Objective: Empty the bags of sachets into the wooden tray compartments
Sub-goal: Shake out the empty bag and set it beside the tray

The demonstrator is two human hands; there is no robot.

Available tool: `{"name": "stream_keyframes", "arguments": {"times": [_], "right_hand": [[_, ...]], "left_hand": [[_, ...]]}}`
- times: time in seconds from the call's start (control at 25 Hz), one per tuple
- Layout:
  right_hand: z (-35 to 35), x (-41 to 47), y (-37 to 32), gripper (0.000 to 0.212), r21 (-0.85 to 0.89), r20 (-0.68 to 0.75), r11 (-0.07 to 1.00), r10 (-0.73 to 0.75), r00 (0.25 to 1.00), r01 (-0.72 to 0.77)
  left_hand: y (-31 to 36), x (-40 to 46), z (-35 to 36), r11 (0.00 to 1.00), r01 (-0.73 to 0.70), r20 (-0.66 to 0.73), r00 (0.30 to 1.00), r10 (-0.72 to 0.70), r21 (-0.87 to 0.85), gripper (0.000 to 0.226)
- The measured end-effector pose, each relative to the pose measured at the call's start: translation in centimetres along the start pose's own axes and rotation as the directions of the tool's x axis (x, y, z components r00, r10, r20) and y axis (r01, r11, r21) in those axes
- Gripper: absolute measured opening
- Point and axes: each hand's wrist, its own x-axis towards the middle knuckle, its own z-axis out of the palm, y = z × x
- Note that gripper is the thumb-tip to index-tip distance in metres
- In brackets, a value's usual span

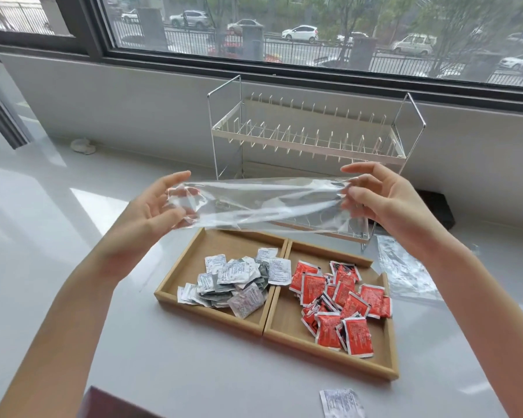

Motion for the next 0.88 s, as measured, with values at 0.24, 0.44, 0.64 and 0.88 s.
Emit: {"name": "stream_keyframes", "arguments": {"times": [0.24, 0.44, 0.64, 0.88], "right_hand": [[-0.6, -4.7, 4.8, 0.039, -0.006, 0.066, 0.993, 0.121, 0.99, -0.121], [-0.6, -7.9, 9.7, 0.05, -0.025, 0.105, 0.942, 0.334, 0.937, -0.334], [-0.5, -9.0, 12.5, 0.035, -0.058, 0.115, 0.798, 0.602, 0.79, -0.6], [-0.4, -4.5, 14.1, 0.046, -0.086, 0.005, 0.737, 0.673, 0.74, -0.67]], "left_hand": [[-4.9, -1.4, 1.9, 0.876, 0.346, 0.025, 0.933, -0.359, -0.336, 0.051], [-9.6, -1.5, 3.8, 0.786, 0.576, 0.036, 0.811, -0.584, -0.223, 0.027], [-13.4, -0.9, 4.7, 0.751, 0.658, -0.133, 0.751, -0.647, 0.064, 0.031], [-13.5, -0.5, 5.4, 0.733, 0.676, -0.031, 0.737, -0.676, 0.074, 0.029]]}}
